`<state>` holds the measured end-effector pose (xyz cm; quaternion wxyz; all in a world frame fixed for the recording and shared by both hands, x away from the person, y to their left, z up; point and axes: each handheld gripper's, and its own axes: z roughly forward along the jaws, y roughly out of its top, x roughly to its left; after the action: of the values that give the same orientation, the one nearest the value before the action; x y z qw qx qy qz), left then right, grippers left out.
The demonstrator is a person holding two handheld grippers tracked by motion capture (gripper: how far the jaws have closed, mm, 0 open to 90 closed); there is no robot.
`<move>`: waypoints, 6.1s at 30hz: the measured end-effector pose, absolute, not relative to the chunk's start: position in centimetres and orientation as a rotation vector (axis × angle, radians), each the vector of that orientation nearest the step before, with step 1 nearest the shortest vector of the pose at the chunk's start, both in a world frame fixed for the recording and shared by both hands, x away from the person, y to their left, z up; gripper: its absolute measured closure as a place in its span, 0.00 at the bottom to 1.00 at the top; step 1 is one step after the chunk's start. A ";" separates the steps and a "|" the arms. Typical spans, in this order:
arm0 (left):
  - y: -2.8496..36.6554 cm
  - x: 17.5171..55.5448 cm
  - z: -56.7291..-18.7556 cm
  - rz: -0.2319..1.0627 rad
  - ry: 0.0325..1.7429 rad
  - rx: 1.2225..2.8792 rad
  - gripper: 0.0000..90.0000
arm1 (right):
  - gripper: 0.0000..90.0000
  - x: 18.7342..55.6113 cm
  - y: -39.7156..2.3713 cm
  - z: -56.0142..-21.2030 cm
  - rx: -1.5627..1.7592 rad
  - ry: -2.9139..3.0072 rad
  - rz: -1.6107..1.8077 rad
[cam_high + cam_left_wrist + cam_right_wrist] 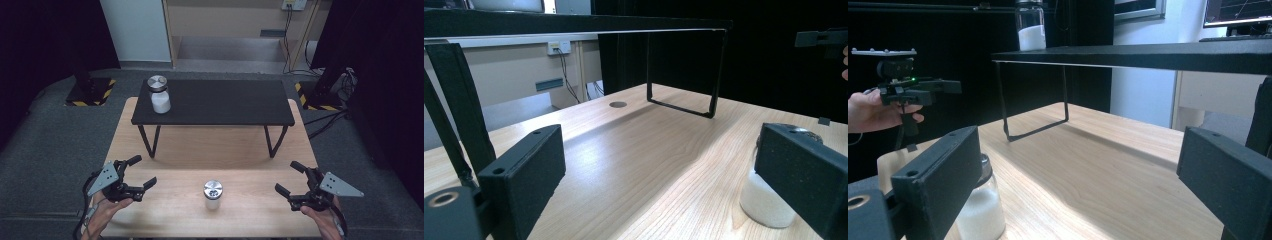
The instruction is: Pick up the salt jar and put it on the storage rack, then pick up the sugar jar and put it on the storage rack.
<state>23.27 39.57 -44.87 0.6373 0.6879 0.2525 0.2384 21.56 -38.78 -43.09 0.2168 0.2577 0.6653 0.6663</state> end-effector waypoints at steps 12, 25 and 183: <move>40.0 23.1 -45.1 0.540 0.590 1.540 0.05 | 0.05 21.8 -38.7 -42.3 0.704 1.865 1.837; 40.1 22.9 -45.2 0.544 0.589 1.541 0.05 | 0.03 22.5 -38.7 -39.9 0.639 1.935 1.815; 40.3 22.9 -45.4 0.524 0.603 1.534 0.05 | 0.39 30.6 -23.5 -43.1 0.428 2.367 1.771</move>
<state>22.94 40.34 -45.36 0.6486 0.6750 0.2654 0.2307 30.59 -23.50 -43.11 0.0774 0.1430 0.7901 0.5910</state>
